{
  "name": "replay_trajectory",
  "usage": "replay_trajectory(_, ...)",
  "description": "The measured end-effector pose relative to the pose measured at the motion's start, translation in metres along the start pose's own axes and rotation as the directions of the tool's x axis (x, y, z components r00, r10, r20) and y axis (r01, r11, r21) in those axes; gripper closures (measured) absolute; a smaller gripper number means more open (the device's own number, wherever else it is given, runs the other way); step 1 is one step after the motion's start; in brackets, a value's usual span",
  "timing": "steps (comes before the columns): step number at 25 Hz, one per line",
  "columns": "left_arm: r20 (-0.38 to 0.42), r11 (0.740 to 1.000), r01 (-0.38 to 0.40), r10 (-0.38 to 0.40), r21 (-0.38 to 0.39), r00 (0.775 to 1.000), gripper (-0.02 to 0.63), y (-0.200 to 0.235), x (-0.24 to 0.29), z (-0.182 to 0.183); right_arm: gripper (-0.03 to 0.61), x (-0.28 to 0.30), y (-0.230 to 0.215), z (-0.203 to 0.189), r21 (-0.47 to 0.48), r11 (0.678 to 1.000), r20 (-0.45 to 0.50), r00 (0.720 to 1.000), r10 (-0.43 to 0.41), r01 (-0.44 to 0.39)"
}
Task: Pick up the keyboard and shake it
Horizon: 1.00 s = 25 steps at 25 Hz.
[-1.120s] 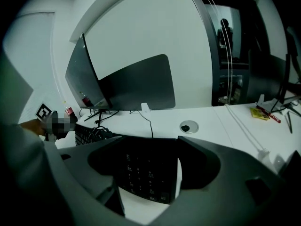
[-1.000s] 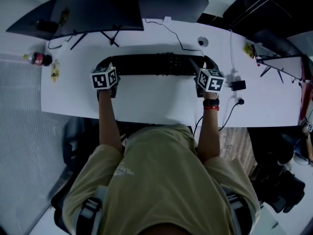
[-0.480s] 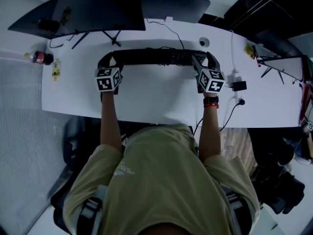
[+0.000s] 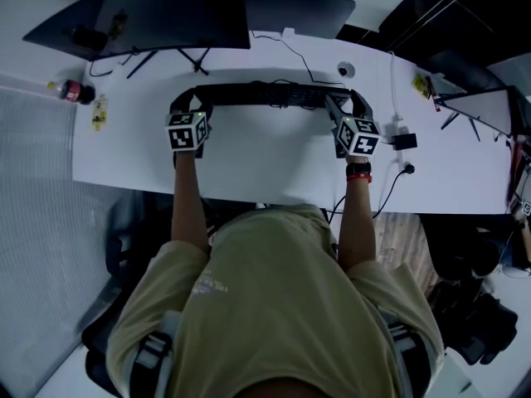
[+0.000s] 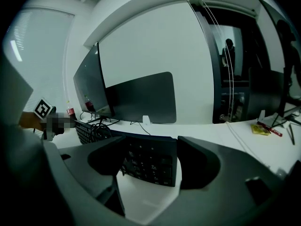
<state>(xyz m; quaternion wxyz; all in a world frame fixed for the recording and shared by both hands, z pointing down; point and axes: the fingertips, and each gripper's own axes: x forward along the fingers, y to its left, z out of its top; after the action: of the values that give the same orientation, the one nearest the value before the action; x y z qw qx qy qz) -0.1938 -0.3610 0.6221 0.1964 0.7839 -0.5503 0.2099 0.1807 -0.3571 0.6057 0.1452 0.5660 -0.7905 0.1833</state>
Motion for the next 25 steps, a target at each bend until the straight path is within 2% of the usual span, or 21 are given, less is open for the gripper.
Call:
replay_trajectory(15, -0.025, 0.999, -0.019, 0.018, -0.028, 1.000, 0.365, -0.008, -0.028, -0.026, 0.225, -0.031, 0.013, -0.018, 0.020, 1.000, -0.047, 0.999, -0.011, 0.012)
replay_trajectory(25, -0.052, 1.000, -0.026, 0.025, -0.010, 0.998, 0.365, -0.015, -0.048, -0.044, 0.225, -0.051, 0.022, -0.033, 0.018, 1.000, -0.076, 0.997, -0.011, 0.013)
